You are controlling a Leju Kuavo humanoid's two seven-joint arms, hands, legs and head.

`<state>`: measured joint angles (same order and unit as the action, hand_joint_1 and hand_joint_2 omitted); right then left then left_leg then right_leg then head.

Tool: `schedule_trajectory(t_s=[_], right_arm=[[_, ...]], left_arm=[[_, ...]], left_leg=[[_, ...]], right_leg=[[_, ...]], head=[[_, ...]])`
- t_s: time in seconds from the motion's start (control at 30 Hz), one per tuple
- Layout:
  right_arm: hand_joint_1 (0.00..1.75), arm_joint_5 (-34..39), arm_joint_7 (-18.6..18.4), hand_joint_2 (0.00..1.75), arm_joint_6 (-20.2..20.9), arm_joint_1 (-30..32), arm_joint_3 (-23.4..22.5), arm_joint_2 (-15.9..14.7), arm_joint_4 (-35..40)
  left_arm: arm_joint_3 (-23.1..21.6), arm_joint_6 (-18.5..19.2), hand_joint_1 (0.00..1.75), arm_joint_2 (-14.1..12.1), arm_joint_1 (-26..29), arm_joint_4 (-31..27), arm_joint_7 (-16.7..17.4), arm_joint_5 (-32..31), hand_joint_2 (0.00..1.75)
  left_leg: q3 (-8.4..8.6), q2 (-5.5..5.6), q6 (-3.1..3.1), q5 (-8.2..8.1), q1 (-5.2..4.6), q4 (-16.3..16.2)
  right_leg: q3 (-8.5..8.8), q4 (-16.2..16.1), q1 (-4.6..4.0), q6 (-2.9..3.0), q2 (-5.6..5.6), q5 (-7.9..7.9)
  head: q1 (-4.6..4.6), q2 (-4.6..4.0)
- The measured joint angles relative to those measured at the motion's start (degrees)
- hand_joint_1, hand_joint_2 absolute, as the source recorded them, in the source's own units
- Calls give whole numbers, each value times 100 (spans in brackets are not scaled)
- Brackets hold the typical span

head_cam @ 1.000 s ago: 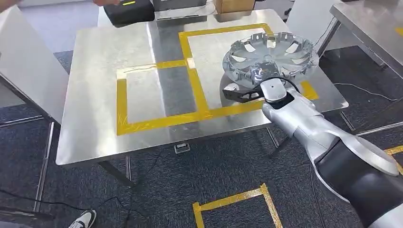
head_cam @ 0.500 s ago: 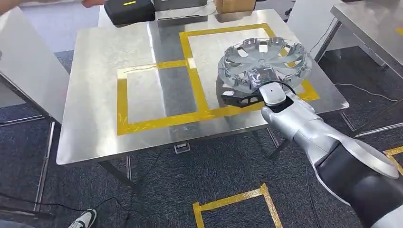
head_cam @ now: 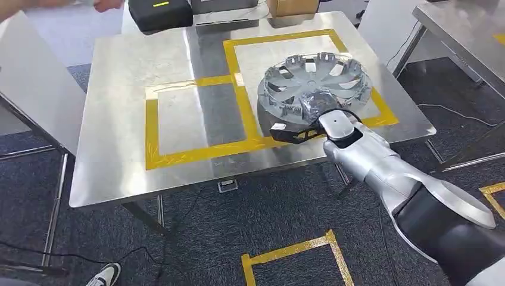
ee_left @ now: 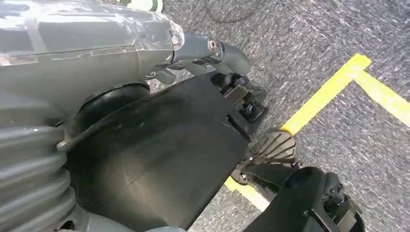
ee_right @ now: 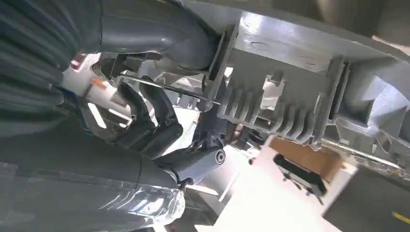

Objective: Take the parts from the cabinet and place them on the table.

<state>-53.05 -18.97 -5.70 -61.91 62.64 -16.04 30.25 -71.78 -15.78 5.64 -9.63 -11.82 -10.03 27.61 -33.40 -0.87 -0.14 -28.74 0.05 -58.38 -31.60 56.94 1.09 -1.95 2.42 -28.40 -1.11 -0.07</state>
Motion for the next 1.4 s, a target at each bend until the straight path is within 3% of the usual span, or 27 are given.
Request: schedule_trajectory(t_s=[1.07, 1.1, 1.17, 1.23, 1.27, 1.33, 1.4], right_arm=[[0, 49, 57, 175, -246, 22, -2, 103, 94], [0, 211, 101, 175, -419, 32, -18, 105, 107], [0, 1005, 381, 175, -1226, 73, -202, 155, 245], [0, 2303, 1042, 175, -1844, 91, -525, 287, 471], [0, 3373, 1470, 175, -2111, 123, -782, 397, 724], [0, 4760, 1922, 175, -2322, 212, -1172, 602, 1387], [0, 6038, 2342, 175, -2261, 383, -1444, 730, 2125]], left_arm=[[0, -22, 0, 2, 1, 0, -86, -133, 175], [0, -24, 0, 2, 1, 0, -77, -136, 175], [0, -55, 0, 0, 6, 0, -44, -136, 175], [0, -120, 0, -4, 11, 0, -11, -136, 175], [0, -151, 0, -9, 15, 2, -11, -133, 175], [0, -184, 0, -15, 13, 2, -16, -127, 175], [0, -251, 0, -17, 12, 2, -18, -103, 175]], left_leg=[[7, 22, 0, 0, 0, 0], [5, 20, 0, 0, 0, 0], [5, 12, 0, 1, 0, 0], [3, -15, 1, 1, 1, 2], [8, -29, 0, 0, 1, 3], [24, -53, -1, -2, 2, 3], [28, -43, -1, -2, 9, 5]], right_leg=[[4, 0, 1, -5, -6, 4], [6, 0, 1, -6, -5, 5], [7, 1, 1, -6, -5, 5], [10, 6, 0, -6, -8, 5], [8, 7, 0, -6, -13, 5], [7, 7, -1, -5, -35, 4], [15, 7, -7, -1, -34, 1]], head=[[4, 0], [4, 0], [9, 0], [11, 0], [20, 0], [11, 0], [4, 0]])
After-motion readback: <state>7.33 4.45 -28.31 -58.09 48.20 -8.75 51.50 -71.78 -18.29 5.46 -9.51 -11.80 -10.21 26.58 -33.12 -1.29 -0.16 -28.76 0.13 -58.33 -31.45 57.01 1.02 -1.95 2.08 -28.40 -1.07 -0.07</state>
